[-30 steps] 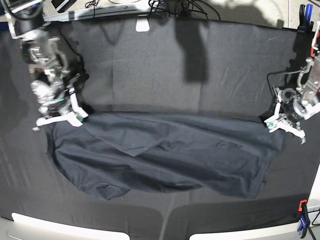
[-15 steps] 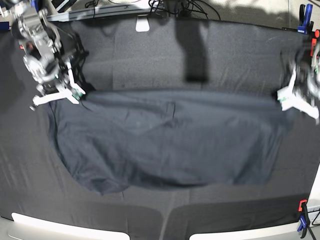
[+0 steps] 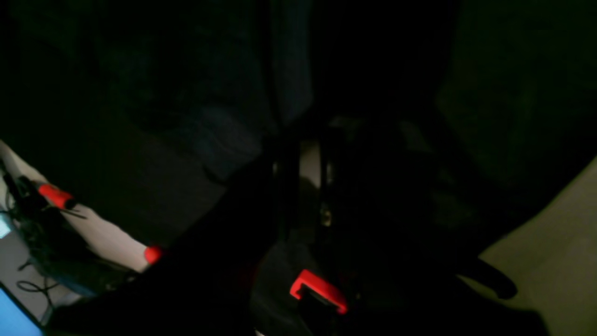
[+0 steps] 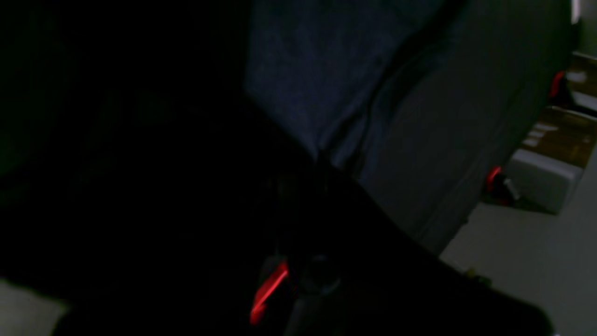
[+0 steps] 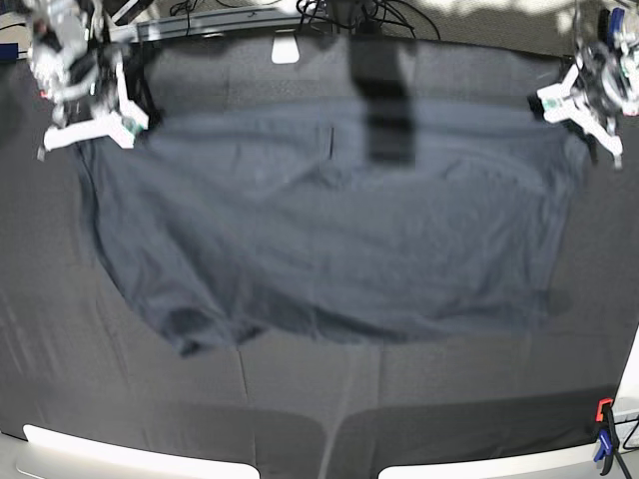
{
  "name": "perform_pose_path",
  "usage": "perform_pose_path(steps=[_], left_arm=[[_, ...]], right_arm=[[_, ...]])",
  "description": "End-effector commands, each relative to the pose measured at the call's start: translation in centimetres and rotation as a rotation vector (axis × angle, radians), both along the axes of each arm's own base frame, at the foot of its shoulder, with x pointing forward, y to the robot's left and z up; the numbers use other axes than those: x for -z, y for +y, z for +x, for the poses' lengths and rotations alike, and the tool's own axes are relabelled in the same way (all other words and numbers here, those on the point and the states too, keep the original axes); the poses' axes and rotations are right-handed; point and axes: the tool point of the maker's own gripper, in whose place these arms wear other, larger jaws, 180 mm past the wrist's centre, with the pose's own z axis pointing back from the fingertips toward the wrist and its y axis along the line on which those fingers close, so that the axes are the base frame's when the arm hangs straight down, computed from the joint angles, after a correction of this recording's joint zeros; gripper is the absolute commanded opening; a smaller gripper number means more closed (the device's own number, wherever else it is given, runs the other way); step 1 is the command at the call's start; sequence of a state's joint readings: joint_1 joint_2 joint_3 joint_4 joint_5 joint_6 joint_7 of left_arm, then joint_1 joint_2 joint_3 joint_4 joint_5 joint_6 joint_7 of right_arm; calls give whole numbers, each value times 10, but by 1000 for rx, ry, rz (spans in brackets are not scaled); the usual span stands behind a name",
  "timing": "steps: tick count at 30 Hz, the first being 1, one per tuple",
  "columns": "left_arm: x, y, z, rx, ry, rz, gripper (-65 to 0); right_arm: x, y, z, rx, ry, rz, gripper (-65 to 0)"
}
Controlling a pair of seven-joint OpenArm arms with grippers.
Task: Layout the t-shirt on the table in an organized manner, then fold the t-shirt properly
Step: 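Pull the folded edge with both grippers away from the hem to flatten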
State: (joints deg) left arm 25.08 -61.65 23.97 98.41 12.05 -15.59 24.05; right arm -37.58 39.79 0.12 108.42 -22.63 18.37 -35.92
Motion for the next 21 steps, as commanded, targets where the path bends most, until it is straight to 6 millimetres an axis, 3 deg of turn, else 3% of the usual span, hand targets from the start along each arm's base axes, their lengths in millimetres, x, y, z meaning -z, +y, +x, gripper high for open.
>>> perform_pose_path(steps=[1, 6, 15, 21], left_arm=[[-3, 7, -3, 17, 8, 27, -650], [7, 9, -33, 47, 68, 55, -650], [20, 14, -88, 108, 175, 103, -650], [18, 12, -86, 94, 138, 99, -650]], right_arm=[[-10, -7, 4, -6, -26, -40, -650], [-7, -3, -11, -14, 5, -33, -650], [-7, -3, -11, -14, 5, -34, -650], [-7, -3, -11, -17, 4, -40, -650]])
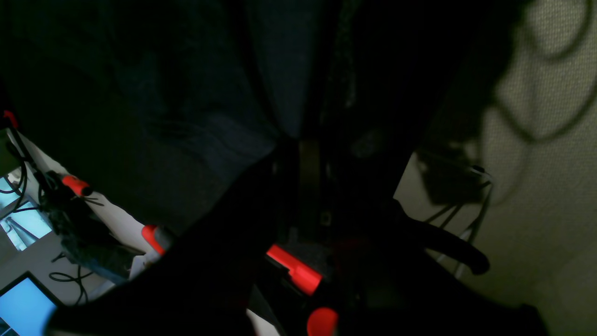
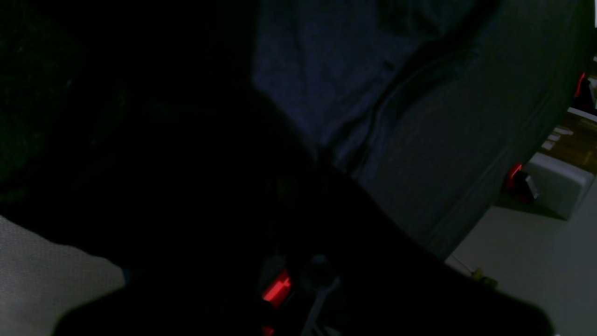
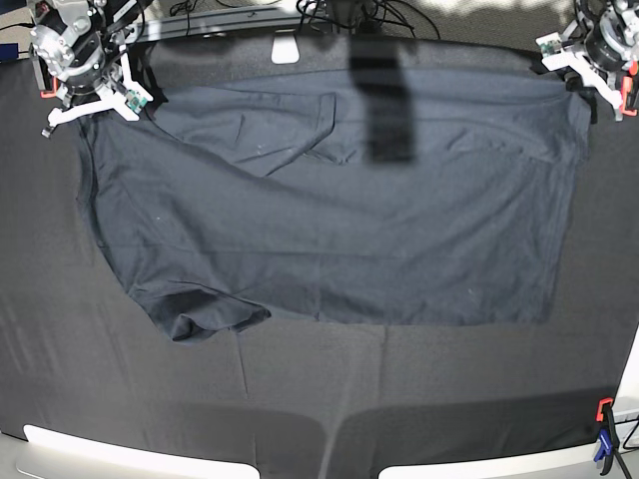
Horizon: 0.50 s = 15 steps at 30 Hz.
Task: Layout the t-shirt on the table in an organized manner, then fold the t-shirt properly
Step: 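Pull the folded edge with both grippers away from the hem to flatten, then release and move both grippers along the shirt's sides toward the hem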
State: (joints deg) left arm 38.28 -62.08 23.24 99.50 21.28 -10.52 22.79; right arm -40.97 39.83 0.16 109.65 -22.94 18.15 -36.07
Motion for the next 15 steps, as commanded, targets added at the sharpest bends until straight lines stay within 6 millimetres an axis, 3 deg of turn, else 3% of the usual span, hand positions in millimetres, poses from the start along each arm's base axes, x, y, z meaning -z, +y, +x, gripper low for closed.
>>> perform_pose_path(steps=[1, 6, 8, 11, 12, 15], left_arm=[[2, 5, -14, 0, 59, 26, -650], [-10, -19, -5, 22, 24, -25, -650], [-16, -29, -3, 37, 24, -38, -650], [-23, -33, 0, 39, 19, -15, -387], [-25, -33, 0, 30, 18, -5, -348], [-28, -31, -4, 0, 52, 29, -344]], right_arm=[[-11, -7, 8, -10, -34, -40, -650], [-6, -12, -3, 18, 29, -57, -636], [-4, -15, -10, 35, 69, -69, -544], [-3, -16, -20, 30, 146, -90, -457], [-2, -12, -22, 31, 162, -67, -455], [-5, 4, -22, -4, 196, 15, -455]])
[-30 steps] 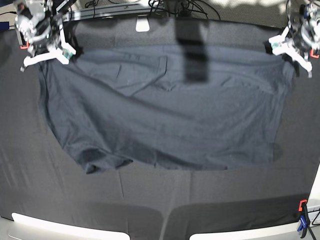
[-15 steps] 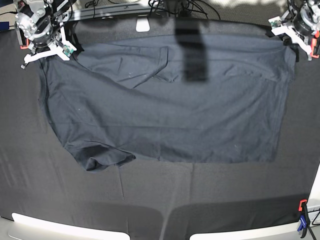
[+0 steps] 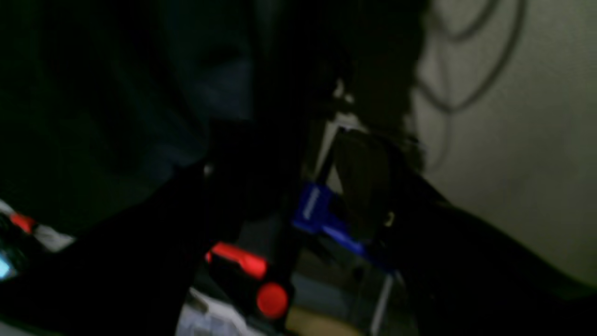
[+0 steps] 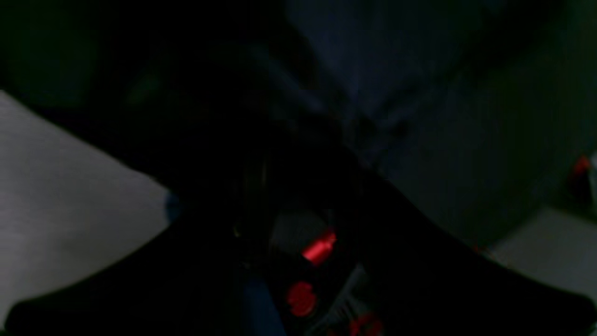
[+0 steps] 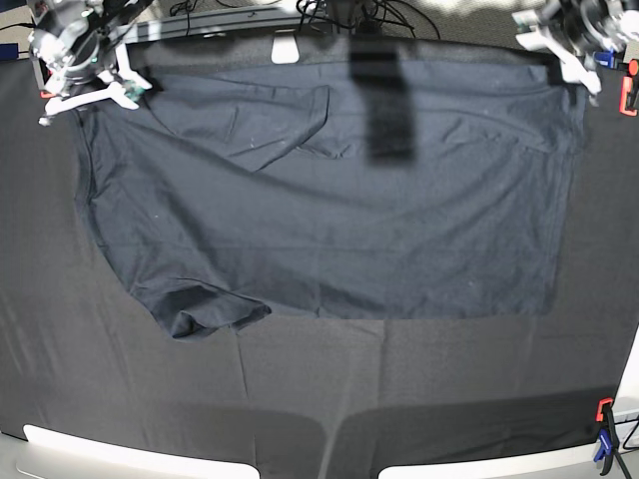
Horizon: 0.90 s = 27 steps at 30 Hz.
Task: Layout the t-shirt on the table in an organized manner, then fold the t-shirt properly
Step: 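Release and move both grippers along the shirt's sides toward the hem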
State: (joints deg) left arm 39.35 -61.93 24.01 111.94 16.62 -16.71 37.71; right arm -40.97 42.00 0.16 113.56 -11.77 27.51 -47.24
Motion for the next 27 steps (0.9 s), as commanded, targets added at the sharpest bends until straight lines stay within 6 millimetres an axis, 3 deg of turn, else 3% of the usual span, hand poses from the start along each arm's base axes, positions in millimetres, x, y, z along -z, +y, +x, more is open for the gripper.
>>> perform_pose_path(steps=[1, 5, 8, 14, 18, 22, 27], left_arm=[[-6, 2, 3, 11, 0, 16, -344], [-14, 2, 1, 13, 35, 18, -344], [-28, -4, 19, 8, -18, -9, -344], [-75, -26, 84, -129, -206, -267, -344], [-111, -27, 126, -266, -358, -443, -344], [-139, -17, 165, -399, -504, -556, -344], [-147, -1, 209, -582, -615, -705, -344]], right_arm=[[-11, 0, 7, -33, -11, -7, -455], [-33, 11, 22, -91, -48, 16, -455], [-49, 14, 38, -64, -114, 69, -455], [-83, 0, 72, 44, -280, 184, -455], [-106, -9, 96, 150, -396, 286, -455], [-106, -14, 124, 284, -472, 430, -455], [-97, -24, 161, 469, -543, 626, -455]])
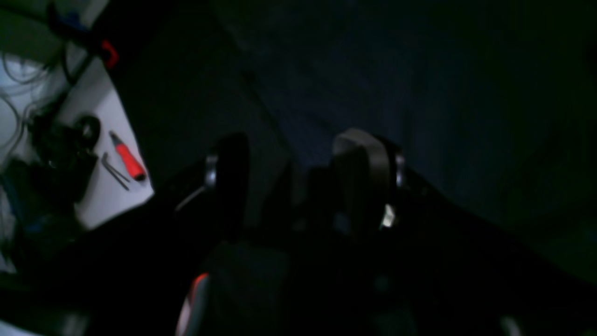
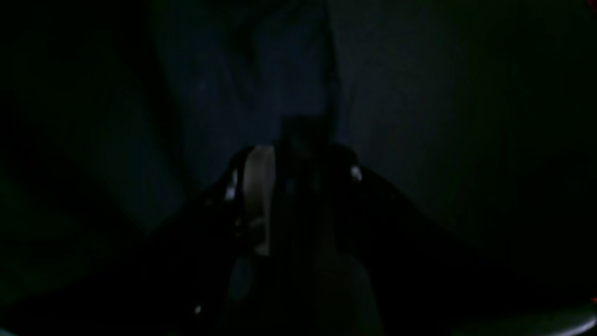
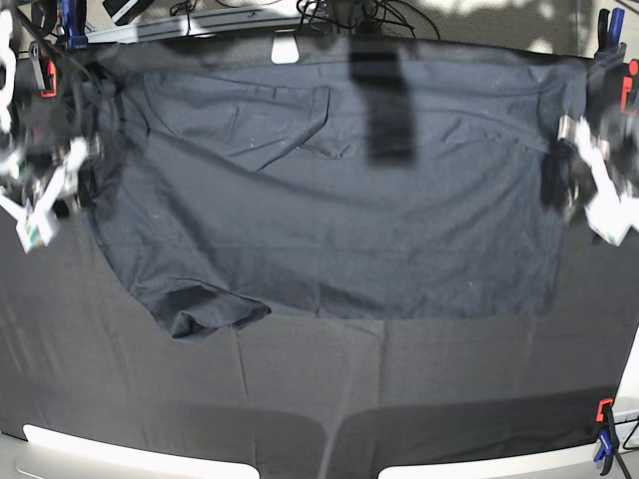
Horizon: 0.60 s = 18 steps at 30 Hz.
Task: Layout the t-shirt on the table in an organized manner, then fold the t-shirt properly
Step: 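Release and move both grippers along the shirt's sides toward the hem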
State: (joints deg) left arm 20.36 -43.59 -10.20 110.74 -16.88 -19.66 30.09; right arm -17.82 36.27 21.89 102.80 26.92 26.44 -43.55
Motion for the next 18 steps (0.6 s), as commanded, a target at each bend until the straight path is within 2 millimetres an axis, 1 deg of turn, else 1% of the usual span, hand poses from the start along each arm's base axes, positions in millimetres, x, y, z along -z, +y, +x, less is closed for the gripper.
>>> perform_pose_path(steps=[1, 5, 8, 10, 13, 14, 16, 18], left_arm=[[-14, 5, 15, -26, -61, -37, -344], [-1, 17, 44, -137, -71, -163, -344], [9, 25, 65, -194, -62, -248, -344], [14, 32, 81, -235, -57, -304, -344], [20, 46, 107, -303, -50, -381, -344], [22, 50, 115, -320, -40, -405, -344], [28, 57, 130, -346, -12, -465, -344], [35, 64, 144, -377, 14, -528, -344]], right_arm=[[-15, -6, 15, 12, -58, 7, -455], [-10, -15, 35, 79, -74, 81, -455], [-12, -26, 51, 121, -107, 112, -454], [-20, -31, 64, 135, -151, 128, -454], [-47, -30, 85, 124, -274, 152, -455], [-52, -30, 89, 123, -286, 158, -455], [-57, -29, 93, 125, -278, 165, -455], [-56, -30, 94, 131, -268, 168, -455]])
